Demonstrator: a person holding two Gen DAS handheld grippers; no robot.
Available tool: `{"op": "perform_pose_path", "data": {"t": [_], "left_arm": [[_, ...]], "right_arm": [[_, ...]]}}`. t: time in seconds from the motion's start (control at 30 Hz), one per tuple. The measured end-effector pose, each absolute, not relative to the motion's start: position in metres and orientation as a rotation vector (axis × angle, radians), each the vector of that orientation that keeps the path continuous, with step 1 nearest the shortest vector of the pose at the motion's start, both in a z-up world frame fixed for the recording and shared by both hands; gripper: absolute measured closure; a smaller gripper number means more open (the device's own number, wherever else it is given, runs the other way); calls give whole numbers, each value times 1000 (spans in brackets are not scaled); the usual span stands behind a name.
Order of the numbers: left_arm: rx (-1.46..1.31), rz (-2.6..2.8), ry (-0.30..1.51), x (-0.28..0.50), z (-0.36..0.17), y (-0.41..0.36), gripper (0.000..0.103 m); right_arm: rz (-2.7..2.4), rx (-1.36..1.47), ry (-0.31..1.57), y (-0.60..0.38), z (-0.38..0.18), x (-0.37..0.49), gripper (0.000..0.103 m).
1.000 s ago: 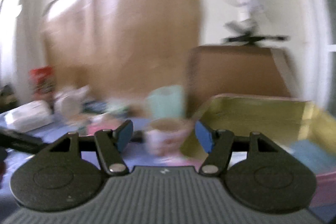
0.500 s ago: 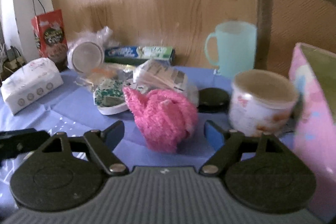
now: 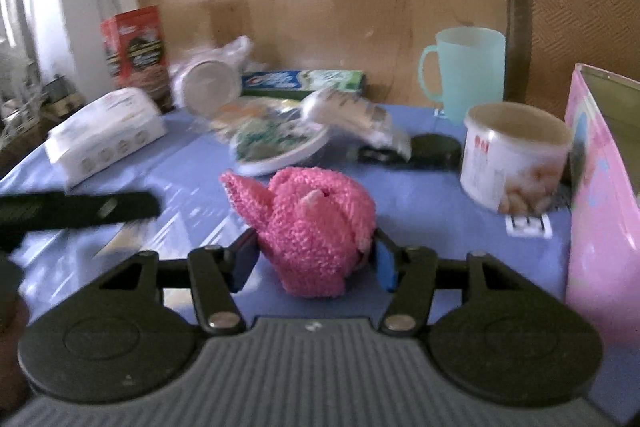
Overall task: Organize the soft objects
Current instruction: 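Move the right tool to the pink fuzzy ball and grasp it, then lift the pink ball with the right tool toward the left tool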
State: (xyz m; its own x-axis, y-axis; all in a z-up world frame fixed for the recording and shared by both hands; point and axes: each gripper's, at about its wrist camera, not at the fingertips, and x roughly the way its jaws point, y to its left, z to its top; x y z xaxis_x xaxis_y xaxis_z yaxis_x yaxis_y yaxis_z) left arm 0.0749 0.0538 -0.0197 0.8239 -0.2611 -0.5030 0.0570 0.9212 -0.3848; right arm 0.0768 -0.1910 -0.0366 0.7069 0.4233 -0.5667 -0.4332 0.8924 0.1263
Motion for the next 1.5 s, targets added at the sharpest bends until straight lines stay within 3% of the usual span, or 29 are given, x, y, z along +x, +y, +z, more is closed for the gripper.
{"op": "perform_pose_path", "data": {"t": [0.23, 1.37, 1.5], "left_arm": [[-363, -174, 585, 75, -20, 53, 14], [-358, -217, 571, 73, -17, 51, 13], [-364, -263, 556, 70, -15, 51, 13]], "right_arm": [[517, -90, 594, -187, -39, 34, 41], [514, -114, 606, -184, -41, 36, 41], [517, -131, 584, -182, -41, 33, 46]]}}
